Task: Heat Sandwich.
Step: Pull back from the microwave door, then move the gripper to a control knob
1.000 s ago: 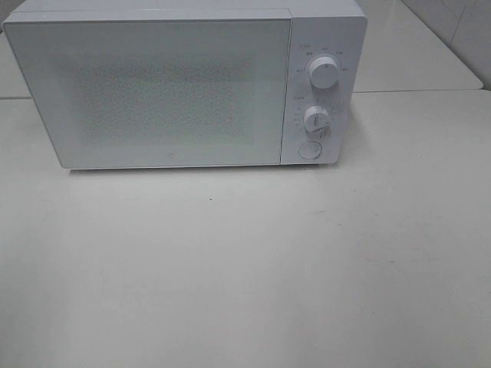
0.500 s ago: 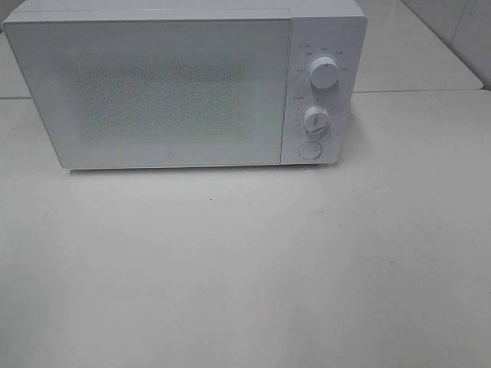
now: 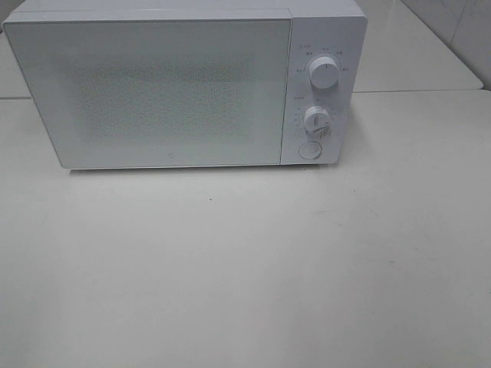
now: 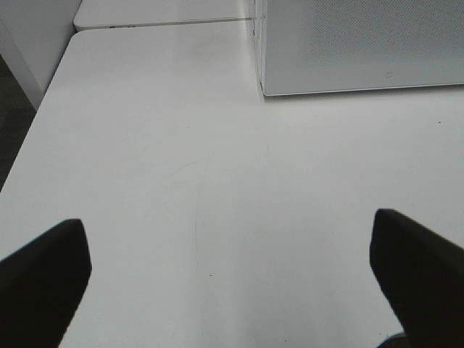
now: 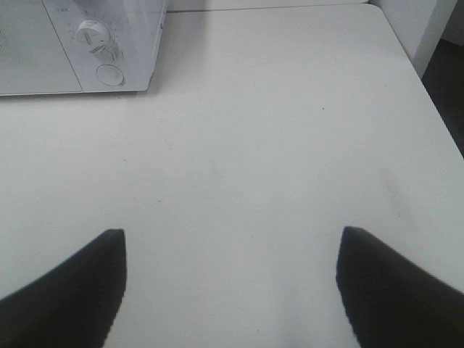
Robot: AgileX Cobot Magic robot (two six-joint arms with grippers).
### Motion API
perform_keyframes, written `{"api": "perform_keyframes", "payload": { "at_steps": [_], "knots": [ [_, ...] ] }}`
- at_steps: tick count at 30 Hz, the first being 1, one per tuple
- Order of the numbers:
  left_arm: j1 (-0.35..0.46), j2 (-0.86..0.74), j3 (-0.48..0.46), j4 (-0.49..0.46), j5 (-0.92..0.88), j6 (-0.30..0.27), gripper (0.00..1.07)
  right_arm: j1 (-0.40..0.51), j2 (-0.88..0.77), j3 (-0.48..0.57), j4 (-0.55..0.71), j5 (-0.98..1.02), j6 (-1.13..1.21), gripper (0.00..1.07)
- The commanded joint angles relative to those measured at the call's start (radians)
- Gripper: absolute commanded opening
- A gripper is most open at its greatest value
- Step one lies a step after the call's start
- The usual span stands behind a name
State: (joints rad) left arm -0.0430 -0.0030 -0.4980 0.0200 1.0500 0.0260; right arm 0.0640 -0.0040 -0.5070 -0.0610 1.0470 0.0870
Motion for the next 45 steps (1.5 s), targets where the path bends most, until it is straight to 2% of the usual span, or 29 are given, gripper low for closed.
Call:
{"api": "perform_keyframes", "payload": {
  "at_steps": [1,39,45],
  "knots": [
    [0.001,-0.029,0.004,-0.005,-0.012,-0.005,1.01,-0.004,-0.026,0.003,-0.002,-0.008,-0.007,0.76],
    [0.001,-0.028,0.004,-0.005,-0.012,-0.005,1.01,-0.004,-0.026,0.003,-0.003,-0.008,-0.007,0.76],
    [0.001,-0.028,0.004,-0.005,-0.012,-0.005,1.01,-0.004,-0.026,-0.010,-0.003,-0.025,-0.007,0.81]
  ]
}}
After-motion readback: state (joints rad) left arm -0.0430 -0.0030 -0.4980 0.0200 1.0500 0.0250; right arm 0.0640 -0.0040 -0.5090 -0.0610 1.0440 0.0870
